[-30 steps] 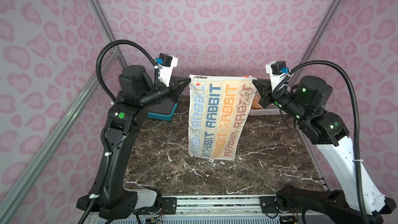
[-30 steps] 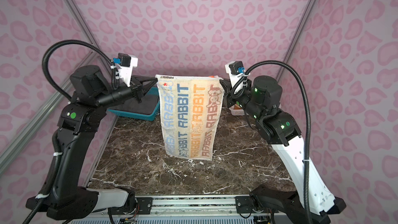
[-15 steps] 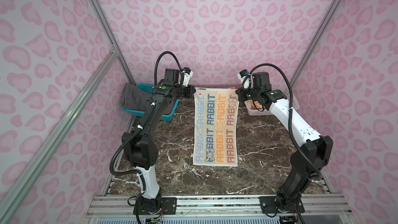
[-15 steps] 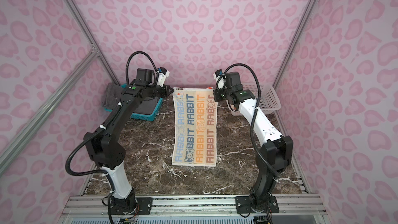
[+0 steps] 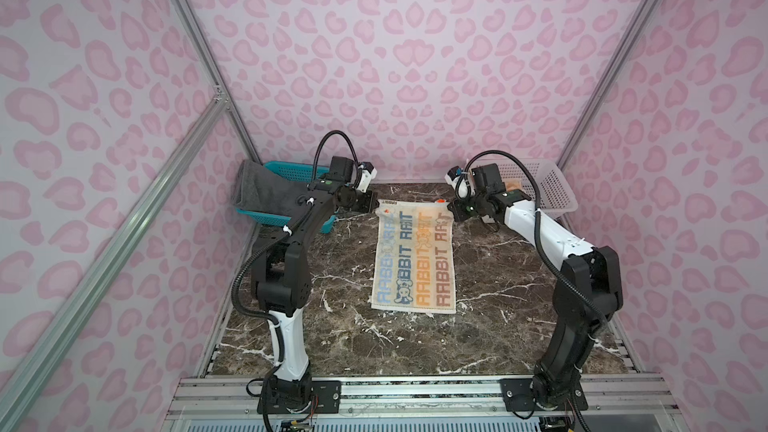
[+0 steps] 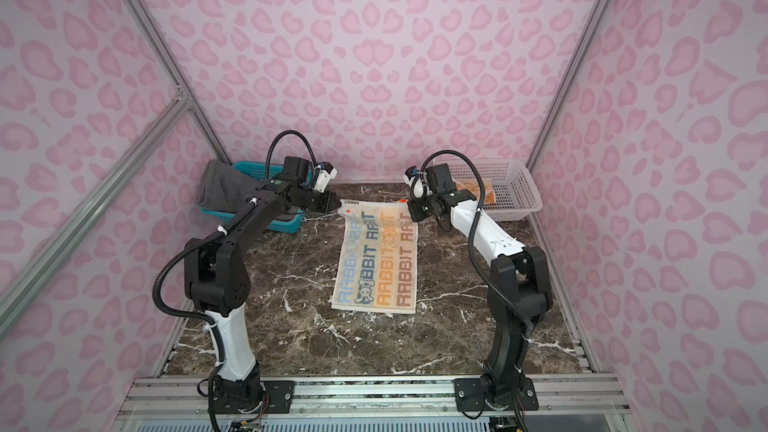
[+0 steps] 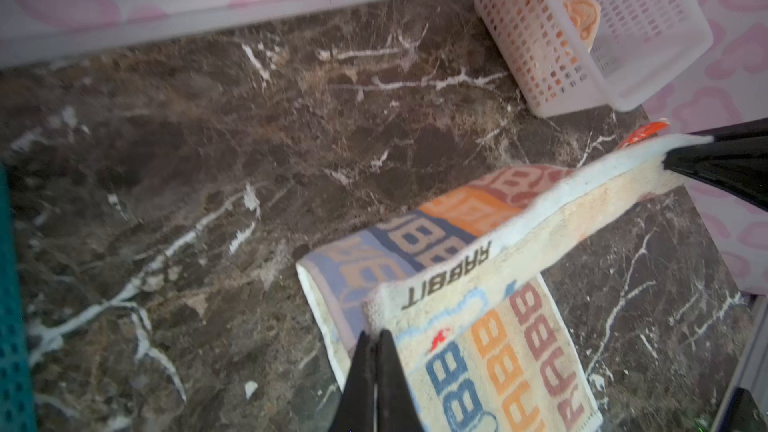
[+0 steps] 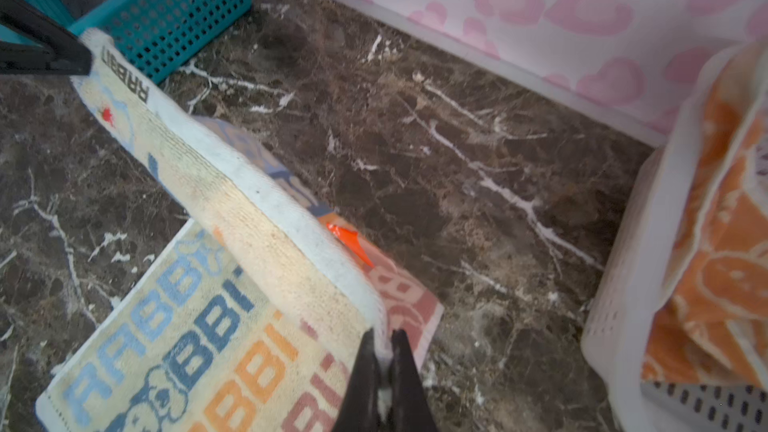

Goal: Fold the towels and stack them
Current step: 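Lay the hanging towel flat on the table with both grippers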

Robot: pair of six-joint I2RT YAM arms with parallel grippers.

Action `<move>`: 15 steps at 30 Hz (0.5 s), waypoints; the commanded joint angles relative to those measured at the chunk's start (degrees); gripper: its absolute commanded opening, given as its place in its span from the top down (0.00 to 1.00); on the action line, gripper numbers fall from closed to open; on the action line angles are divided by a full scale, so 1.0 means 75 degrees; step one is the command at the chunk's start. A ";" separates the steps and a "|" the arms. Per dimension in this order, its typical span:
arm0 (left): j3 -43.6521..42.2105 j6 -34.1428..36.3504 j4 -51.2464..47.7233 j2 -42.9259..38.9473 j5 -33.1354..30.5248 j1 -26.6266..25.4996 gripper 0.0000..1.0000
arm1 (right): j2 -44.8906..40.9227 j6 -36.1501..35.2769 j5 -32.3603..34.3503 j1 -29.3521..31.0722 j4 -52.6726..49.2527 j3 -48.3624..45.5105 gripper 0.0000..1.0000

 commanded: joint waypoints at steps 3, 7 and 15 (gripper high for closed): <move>-0.1278 -0.0248 0.0679 -0.0855 0.0233 0.0001 0.97 | -0.0708 -0.0137 0.0222 0.0245 0.0485 -0.1208 1.00; -0.2105 -0.0408 0.0811 -0.1409 0.0255 -0.0058 0.97 | -0.1202 -0.0174 0.0435 0.0554 0.0499 -0.1877 1.00; -0.3387 -0.0670 0.0994 -0.2202 0.0075 -0.0296 0.97 | -0.2060 -0.0094 0.0964 0.1096 0.0569 -0.3035 1.00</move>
